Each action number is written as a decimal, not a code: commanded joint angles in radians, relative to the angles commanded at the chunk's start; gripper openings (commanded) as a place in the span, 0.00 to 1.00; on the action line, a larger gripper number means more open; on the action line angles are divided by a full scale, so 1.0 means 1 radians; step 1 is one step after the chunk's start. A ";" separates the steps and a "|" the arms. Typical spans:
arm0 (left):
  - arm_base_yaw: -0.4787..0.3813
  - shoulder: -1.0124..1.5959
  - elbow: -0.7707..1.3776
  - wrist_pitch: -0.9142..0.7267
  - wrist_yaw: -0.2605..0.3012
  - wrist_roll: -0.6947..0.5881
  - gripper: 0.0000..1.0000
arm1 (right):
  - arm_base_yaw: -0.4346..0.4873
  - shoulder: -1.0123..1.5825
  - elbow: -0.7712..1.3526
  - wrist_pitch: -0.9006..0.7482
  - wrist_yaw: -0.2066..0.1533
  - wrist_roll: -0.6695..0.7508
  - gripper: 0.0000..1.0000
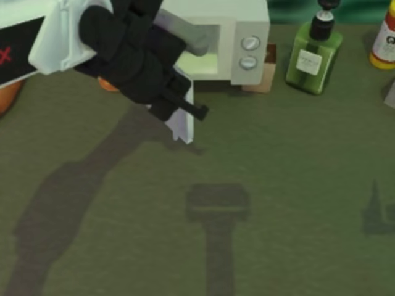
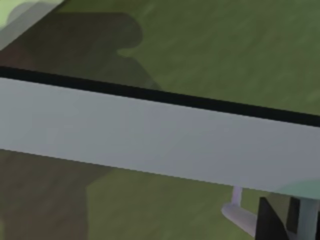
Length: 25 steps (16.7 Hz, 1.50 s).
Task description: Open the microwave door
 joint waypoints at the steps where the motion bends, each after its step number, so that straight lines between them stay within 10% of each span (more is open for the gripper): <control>1: 0.000 0.000 0.000 0.000 0.000 0.000 0.00 | 0.000 0.000 0.000 0.000 0.000 0.000 1.00; 25: 0.060 -0.046 -0.052 -0.019 0.087 0.157 0.00 | 0.000 0.000 0.000 0.000 0.000 0.000 1.00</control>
